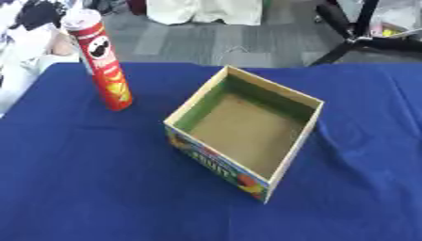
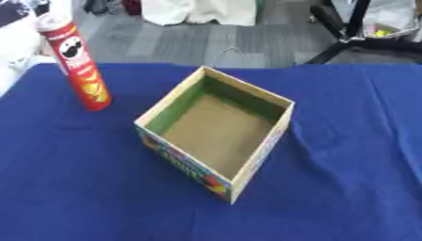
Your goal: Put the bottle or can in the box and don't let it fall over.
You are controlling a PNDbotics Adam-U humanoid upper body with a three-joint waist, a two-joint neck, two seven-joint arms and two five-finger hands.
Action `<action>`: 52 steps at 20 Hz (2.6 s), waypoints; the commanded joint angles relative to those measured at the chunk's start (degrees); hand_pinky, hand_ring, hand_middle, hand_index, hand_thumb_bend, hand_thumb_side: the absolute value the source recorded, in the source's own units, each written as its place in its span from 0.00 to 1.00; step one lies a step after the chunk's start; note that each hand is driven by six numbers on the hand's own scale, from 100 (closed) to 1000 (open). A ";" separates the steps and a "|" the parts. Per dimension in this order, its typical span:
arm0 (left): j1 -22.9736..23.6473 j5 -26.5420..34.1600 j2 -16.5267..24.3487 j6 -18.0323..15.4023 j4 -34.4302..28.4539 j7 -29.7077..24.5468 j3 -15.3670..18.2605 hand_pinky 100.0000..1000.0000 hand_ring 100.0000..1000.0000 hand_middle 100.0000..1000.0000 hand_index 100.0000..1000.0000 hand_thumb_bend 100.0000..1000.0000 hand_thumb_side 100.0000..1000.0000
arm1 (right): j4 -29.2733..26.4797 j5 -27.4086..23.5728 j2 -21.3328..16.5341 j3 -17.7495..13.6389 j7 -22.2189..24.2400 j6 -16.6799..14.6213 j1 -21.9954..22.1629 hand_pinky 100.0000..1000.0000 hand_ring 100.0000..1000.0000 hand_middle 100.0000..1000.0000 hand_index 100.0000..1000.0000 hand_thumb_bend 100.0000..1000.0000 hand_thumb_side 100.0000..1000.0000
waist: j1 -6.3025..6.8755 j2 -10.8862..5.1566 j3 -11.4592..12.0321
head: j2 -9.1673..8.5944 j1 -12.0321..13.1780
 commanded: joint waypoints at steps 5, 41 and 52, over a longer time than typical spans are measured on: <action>-1.47 -2.03 0.92 -0.02 1.00 0.53 1.10 0.88 0.98 0.98 1.00 0.20 1.00 | -0.68 0.27 -1.87 0.16 0.65 -0.07 -1.53 0.99 0.67 0.74 0.98 0.00 0.72 | 0.30 0.03 -0.95 | -1.81 1.67; -4.36 -7.33 1.17 0.60 -0.78 -10.50 0.35 0.97 0.95 0.92 0.89 0.33 1.00 | 0.16 1.48 -2.49 -0.10 2.05 -0.24 -0.97 1.00 0.67 0.75 0.98 0.00 0.73 | 1.87 1.85 -1.43 | -3.21 3.05; -4.49 -7.67 1.32 0.59 -0.93 -5.25 0.84 0.92 0.95 0.92 0.89 0.36 1.00 | 0.20 1.53 -2.57 -0.21 2.33 -0.39 -1.27 1.00 0.67 0.74 0.98 0.00 0.73 | 1.97 2.75 -1.95 | -3.81 3.82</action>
